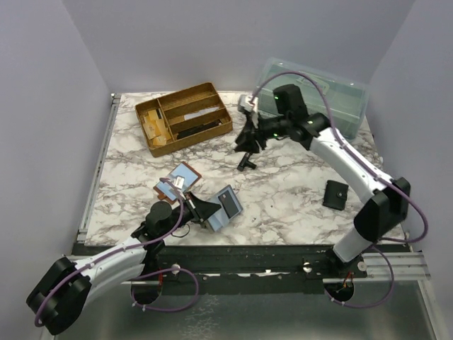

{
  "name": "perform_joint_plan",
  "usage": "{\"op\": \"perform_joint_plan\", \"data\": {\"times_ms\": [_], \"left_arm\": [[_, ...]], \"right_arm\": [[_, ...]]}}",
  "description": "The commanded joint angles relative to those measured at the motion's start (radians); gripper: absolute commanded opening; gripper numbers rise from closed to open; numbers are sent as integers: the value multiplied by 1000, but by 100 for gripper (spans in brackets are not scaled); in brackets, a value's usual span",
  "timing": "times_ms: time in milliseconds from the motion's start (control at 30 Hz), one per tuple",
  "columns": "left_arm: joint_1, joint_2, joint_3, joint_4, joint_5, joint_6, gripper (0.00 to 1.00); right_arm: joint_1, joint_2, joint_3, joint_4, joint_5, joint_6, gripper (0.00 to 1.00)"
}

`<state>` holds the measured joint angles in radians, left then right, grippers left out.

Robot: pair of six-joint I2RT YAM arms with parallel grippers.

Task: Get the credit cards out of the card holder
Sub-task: Place the card holder at the center of the board.

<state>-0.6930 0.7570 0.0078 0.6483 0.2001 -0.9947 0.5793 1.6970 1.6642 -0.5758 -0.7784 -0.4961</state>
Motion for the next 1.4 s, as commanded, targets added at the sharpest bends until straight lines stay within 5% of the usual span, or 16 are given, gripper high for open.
{"op": "perform_joint_plan", "data": {"times_ms": [0, 433, 967, 1367], "left_arm": [[6, 62, -16, 13, 44, 14, 0], [6, 336, 145, 95, 137, 21, 2], [6, 629, 329, 224, 309, 107, 0], [4, 703, 308, 213, 275, 172, 0]], "right_arm": [[-90, -178, -308, 27, -217, 82, 40], [-340, -451, -751, 291, -441, 235, 49], [-350, -340, -810, 343, -523, 271, 50], [-349, -352, -886, 458, -507, 309, 50]]}}
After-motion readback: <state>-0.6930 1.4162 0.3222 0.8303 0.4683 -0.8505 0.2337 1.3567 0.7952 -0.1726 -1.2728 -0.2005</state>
